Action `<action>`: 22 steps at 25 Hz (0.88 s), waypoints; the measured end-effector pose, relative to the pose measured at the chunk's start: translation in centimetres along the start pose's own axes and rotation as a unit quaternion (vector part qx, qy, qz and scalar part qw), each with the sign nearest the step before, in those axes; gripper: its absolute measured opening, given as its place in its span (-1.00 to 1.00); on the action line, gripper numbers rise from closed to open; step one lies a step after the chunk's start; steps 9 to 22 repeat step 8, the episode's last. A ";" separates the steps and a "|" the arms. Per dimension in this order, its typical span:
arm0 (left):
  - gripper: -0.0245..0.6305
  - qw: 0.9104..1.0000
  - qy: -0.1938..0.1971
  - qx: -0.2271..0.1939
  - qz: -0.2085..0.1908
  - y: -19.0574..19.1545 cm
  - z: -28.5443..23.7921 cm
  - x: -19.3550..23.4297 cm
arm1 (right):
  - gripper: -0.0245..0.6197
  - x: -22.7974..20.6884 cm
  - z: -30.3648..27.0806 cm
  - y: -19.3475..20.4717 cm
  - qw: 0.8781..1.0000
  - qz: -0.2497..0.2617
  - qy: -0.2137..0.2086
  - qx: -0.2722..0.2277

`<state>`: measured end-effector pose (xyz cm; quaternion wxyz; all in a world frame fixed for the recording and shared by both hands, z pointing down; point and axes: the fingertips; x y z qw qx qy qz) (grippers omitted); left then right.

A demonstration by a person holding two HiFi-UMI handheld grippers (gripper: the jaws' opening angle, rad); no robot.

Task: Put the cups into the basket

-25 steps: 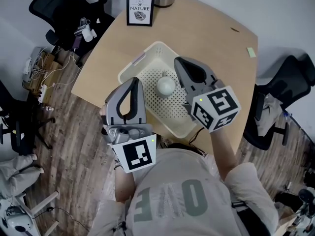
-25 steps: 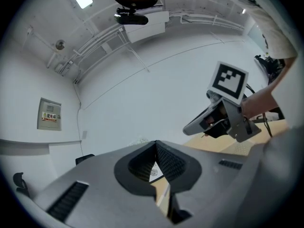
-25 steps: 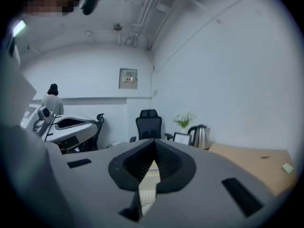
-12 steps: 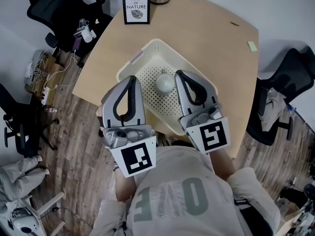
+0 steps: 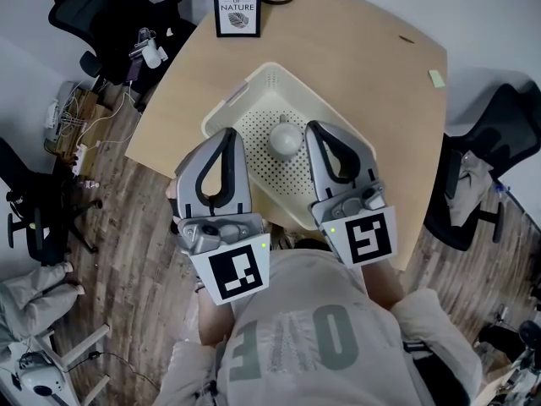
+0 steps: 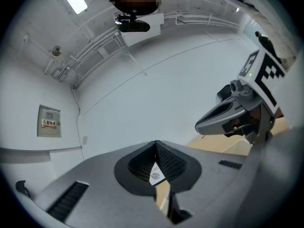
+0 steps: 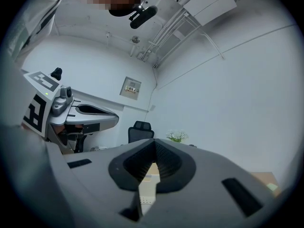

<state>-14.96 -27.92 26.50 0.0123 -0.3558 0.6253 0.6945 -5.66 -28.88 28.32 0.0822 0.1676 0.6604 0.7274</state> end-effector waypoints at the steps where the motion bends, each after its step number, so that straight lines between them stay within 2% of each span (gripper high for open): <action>1: -0.90 1.000 0.000 0.000 0.001 0.0 0.0 0.0 | -0.93 0.1 0.0 -0.1 1.000 0.001 -0.001 -0.002; 8: -0.90 1.000 0.003 0.007 -0.015 0.2 0.2 -0.4 | -0.93 0.5 0.1 0.2 0.999 0.032 0.004 0.003; 22: -0.90 1.000 0.003 0.007 -0.015 0.2 0.2 -0.4 | -0.93 0.5 0.1 0.2 0.999 0.032 0.004 0.003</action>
Point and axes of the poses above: the fingertips, and each gripper's own axes: z backward along the fingers, x to its left, y out of its underside, and after that the axes turned 10 degrees about y, right-handed
